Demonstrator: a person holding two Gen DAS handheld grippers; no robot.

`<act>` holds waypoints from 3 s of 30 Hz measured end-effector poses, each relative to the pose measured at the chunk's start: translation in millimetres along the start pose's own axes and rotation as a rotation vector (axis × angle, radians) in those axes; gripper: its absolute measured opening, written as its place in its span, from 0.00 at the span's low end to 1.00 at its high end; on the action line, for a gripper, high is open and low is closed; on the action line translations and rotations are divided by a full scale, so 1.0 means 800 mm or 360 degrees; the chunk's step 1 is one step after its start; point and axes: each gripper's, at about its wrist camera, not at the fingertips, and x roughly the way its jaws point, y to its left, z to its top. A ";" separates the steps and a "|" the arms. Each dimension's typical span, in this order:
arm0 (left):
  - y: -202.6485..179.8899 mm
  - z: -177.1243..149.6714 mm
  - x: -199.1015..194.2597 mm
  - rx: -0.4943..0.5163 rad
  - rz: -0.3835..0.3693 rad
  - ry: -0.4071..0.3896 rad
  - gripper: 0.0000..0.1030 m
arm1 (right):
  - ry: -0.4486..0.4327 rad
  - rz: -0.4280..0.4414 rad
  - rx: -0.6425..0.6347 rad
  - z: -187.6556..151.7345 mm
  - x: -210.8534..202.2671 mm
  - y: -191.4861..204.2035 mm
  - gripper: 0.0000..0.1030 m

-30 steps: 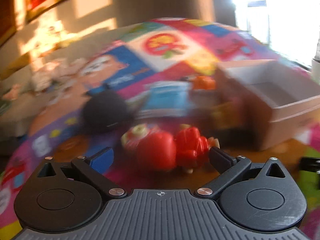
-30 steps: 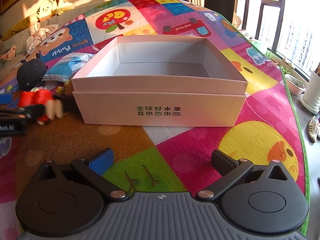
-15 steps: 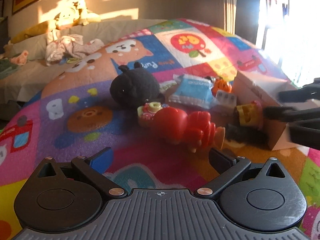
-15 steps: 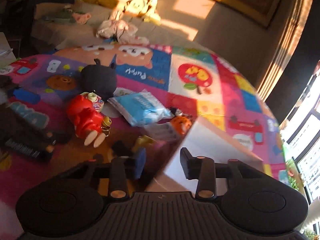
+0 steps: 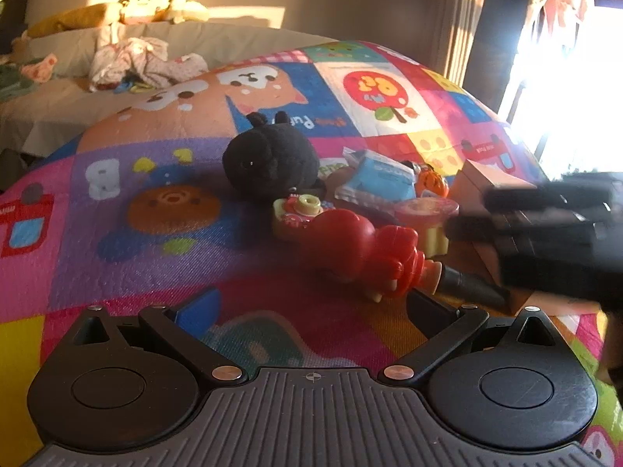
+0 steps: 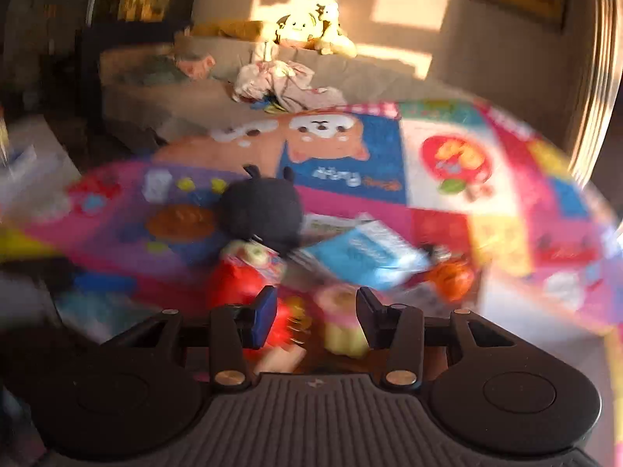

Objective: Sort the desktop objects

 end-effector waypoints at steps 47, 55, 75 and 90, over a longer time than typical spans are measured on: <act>-0.015 0.001 -0.059 -0.0019 -0.0151 0.0080 1.00 | -0.0093 -0.0298 0.0918 -0.123 -0.094 -0.186 0.98; -0.044 -0.024 -0.071 0.0393 -0.0448 0.0302 1.00 | 0.0221 0.0305 0.0288 -0.131 -0.110 -0.064 0.98; -0.091 -0.036 -0.047 0.0473 -0.0794 0.0452 1.00 | 0.0265 0.0035 0.0526 -0.145 -0.091 -0.097 0.99; -0.129 -0.034 -0.030 0.0559 -0.0655 0.0319 1.00 | 0.0233 -0.0251 0.0725 -0.160 -0.116 -0.130 1.00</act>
